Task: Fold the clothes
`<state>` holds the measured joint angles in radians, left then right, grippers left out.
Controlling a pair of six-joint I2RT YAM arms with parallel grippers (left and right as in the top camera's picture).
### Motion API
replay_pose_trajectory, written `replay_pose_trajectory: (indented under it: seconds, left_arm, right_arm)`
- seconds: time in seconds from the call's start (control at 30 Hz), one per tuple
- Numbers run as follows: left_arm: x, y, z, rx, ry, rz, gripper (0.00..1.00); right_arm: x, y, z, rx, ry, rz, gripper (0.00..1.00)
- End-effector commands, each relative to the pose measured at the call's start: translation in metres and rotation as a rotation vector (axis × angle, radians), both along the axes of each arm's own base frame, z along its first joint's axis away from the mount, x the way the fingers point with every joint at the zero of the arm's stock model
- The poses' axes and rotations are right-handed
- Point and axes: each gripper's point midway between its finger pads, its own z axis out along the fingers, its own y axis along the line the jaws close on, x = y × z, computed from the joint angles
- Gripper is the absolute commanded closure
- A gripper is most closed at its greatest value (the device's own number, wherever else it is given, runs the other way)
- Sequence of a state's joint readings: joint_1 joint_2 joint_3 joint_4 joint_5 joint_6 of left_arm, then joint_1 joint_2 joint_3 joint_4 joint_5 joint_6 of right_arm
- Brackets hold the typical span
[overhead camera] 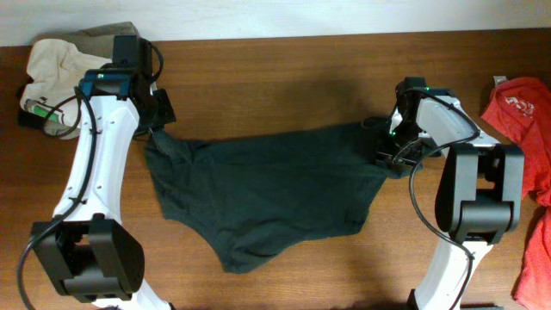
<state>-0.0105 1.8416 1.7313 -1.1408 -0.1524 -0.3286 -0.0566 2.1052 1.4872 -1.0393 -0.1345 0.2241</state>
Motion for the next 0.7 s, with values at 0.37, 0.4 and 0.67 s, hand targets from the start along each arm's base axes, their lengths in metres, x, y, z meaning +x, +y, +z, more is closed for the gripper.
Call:
replay_pose_trajectory:
  seconds: [0.37,0.4,0.67]
  left_arm:
    - [0.001,-0.002,-0.001,-0.006,0.000,-0.005,0.99]
    - [0.001,-0.002,-0.001,-0.006,0.000,-0.006,0.99]
    - [0.007,0.000,0.002,0.004,-0.027,-0.002,0.99]
  right_arm:
    - [0.027,-0.010,0.021,-0.046,-0.084,0.004,0.79]
    - [0.027,-0.011,0.021,-0.046,-0.086,0.003,0.83]
    - [0.038,-0.013,0.038,-0.048,-0.112,-0.059,0.96]
